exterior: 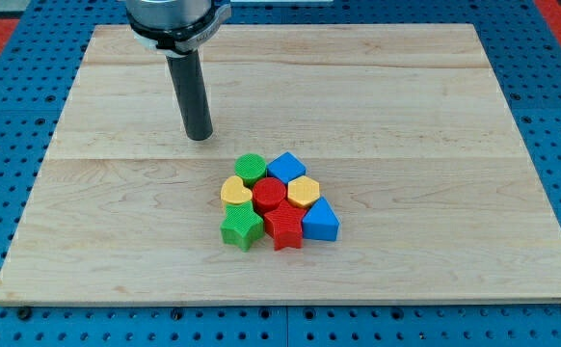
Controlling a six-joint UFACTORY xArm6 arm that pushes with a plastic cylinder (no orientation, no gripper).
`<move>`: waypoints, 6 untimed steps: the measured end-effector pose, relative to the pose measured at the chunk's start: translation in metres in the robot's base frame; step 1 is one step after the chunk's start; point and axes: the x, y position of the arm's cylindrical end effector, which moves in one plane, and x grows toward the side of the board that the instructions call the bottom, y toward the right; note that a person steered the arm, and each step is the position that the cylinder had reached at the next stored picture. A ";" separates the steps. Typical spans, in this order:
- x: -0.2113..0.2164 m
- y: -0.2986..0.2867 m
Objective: Separate the stars from the group of blocks
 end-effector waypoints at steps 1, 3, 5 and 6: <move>0.000 0.000; -0.044 0.082; -0.052 0.228; -0.051 0.273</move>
